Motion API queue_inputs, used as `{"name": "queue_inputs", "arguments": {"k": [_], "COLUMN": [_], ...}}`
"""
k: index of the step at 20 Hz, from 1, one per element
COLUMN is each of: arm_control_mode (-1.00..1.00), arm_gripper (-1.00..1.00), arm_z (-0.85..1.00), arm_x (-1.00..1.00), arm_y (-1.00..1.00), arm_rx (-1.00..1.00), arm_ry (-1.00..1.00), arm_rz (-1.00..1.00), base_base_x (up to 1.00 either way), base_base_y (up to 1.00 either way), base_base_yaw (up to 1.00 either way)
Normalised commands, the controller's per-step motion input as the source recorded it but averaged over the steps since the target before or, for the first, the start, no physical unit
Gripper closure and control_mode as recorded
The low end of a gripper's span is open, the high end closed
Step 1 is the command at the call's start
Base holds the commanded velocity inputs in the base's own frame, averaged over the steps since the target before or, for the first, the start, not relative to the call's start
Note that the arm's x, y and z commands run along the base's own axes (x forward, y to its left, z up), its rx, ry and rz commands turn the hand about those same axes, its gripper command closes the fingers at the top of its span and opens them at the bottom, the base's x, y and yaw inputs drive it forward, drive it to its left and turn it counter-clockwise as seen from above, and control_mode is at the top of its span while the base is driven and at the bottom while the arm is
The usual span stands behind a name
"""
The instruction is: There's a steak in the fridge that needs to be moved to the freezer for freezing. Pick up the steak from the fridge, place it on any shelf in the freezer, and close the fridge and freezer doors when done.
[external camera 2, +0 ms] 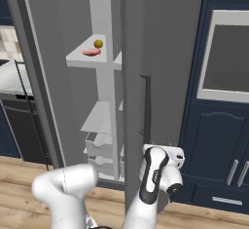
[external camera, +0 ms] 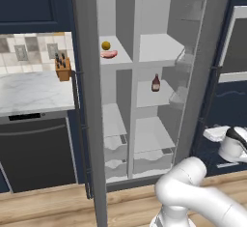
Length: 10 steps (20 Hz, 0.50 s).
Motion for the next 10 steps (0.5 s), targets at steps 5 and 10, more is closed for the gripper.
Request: {"name": "queue_inputs", "arguments": {"k": [5,10], "arm_control_mode": [-1.0,-1.0], "arm_gripper": [-1.0,-1.0], "arm_z": [-0.31,-0.23], "arm_x": [0.7,0.73], "arm_y": [1.0,1.0], "arm_rx": [-0.01,0.0], "arm_ry": [0.01,0.02], "arm_rz": [0.0,0.0], "base_base_x": [0.0,0.0], "base_base_y": [0.0,0.0], "base_base_yaw": [0.0,0.0]}}
